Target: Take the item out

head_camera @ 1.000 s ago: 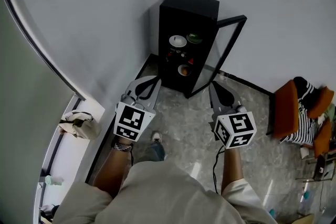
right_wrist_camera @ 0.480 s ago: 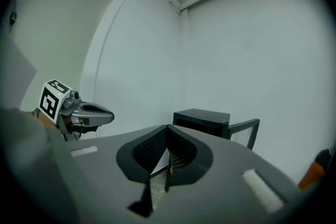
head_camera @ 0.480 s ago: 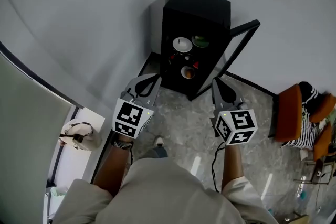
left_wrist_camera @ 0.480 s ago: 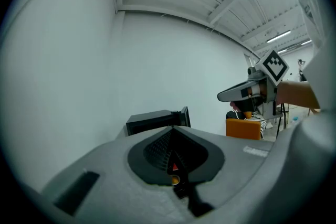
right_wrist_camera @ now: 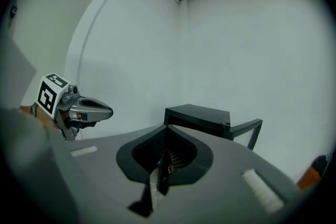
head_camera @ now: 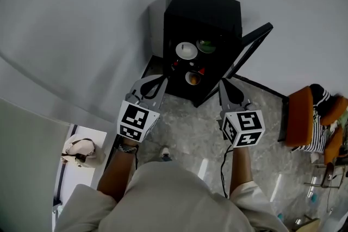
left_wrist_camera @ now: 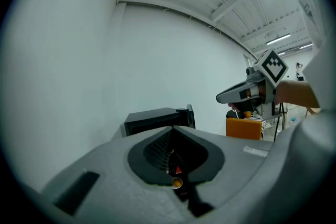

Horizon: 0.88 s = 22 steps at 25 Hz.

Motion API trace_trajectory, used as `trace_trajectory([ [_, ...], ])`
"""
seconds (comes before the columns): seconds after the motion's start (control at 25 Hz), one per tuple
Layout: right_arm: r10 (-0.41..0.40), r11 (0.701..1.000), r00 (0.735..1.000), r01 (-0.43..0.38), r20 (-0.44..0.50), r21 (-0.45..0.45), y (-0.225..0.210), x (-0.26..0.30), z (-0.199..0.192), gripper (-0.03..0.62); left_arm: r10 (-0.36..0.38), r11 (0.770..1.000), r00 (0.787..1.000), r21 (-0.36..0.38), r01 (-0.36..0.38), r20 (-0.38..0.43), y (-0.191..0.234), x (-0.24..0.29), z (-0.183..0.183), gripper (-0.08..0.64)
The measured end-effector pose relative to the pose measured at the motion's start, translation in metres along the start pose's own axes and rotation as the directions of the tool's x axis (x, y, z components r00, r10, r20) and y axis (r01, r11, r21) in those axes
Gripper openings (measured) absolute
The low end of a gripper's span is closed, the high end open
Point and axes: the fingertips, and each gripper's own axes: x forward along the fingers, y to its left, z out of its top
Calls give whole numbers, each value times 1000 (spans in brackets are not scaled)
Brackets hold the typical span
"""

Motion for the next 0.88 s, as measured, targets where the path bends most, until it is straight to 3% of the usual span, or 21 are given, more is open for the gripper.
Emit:
trace_trajectory([
  [0.52, -13, 998, 1000, 14, -13, 68, -17, 92, 8, 6, -15, 1000, 999, -8, 15, -31, 70, 48, -13, 5],
  [0.88, 4, 990, 1000, 0, -23, 143, -26, 138, -15, 6, -19, 1000, 998, -24, 17, -59, 92, 89, -32, 5],
])
